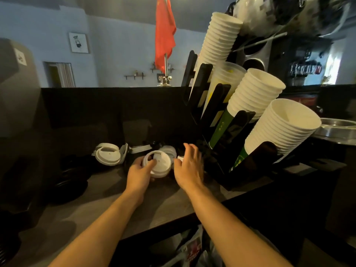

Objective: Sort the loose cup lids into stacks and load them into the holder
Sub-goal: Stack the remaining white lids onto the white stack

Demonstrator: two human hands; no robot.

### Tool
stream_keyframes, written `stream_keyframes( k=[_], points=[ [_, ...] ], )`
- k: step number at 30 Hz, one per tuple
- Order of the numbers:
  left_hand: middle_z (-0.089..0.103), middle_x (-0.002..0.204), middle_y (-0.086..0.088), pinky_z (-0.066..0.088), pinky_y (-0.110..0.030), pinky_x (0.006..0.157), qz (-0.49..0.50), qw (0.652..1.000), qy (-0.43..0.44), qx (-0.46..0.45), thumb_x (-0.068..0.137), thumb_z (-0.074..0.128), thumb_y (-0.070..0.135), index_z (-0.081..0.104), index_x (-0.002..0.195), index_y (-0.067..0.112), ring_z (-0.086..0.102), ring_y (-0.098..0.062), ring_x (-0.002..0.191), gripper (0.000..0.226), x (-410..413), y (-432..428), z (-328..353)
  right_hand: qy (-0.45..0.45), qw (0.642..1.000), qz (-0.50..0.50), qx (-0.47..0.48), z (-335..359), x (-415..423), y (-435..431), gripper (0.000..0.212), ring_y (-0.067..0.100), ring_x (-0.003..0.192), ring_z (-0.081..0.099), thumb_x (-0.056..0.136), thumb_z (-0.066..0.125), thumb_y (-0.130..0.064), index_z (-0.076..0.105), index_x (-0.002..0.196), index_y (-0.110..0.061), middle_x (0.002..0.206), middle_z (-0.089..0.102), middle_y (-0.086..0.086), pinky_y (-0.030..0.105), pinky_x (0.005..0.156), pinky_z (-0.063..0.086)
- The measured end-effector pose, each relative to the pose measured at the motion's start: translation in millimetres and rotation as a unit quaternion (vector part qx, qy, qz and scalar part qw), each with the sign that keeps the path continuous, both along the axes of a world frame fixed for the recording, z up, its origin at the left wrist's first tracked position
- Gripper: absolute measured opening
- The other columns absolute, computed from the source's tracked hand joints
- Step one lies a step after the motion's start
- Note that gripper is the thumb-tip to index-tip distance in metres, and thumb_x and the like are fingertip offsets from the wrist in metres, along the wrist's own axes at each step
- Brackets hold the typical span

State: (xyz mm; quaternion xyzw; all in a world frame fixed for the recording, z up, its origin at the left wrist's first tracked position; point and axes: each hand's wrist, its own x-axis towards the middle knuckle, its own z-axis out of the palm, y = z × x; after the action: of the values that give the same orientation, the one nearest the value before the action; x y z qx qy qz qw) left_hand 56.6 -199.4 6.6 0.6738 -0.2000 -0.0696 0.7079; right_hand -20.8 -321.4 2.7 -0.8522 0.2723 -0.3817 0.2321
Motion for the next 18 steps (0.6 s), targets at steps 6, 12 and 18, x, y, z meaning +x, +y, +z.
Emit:
stream_keyframes(
  k=[6, 12, 18],
  points=[
    [0.071, 0.106, -0.006, 0.052, -0.029, 0.065, 0.021, 0.999, -0.036, 0.001, 0.099, 0.064, 0.024, 0.061, 0.128, 0.017, 0.067, -0.019, 0.087, 0.031, -2, 4, -1, 0.131, 0.990, -0.032, -0.031, -4, 4, 0, 0.046, 0.029, 0.132, 0.039, 0.101, 0.041, -0.041, 0.049, 0.137, -0.014, 0.144, 0.047, 0.010, 0.042, 0.107, 0.035],
    [0.069, 0.111, -0.009, 0.055, -0.045, 0.092, 0.053, 0.999, 0.004, -0.012, 0.094, 0.070, 0.023, 0.057, 0.124, 0.018, 0.067, -0.026, 0.103, 0.034, -3, 9, 2, 0.077, 0.996, -0.019, -0.028, -4, 6, 5, 0.057, 0.030, 0.126, 0.044, 0.088, 0.063, -0.047, 0.041, 0.132, -0.020, 0.142, 0.040, 0.010, 0.042, 0.098, 0.041],
    [0.068, 0.094, -0.004, 0.053, -0.032, 0.078, 0.070, 0.997, 0.014, -0.030, 0.092, 0.072, 0.018, 0.060, 0.107, 0.016, 0.065, -0.022, 0.091, 0.019, -1, 9, -1, 0.131, 0.991, -0.030, -0.009, -10, 8, -1, 0.082, 0.035, 0.131, 0.043, 0.086, 0.067, -0.051, 0.024, 0.149, -0.021, 0.146, 0.043, 0.016, 0.045, 0.100, 0.044]
  ],
)
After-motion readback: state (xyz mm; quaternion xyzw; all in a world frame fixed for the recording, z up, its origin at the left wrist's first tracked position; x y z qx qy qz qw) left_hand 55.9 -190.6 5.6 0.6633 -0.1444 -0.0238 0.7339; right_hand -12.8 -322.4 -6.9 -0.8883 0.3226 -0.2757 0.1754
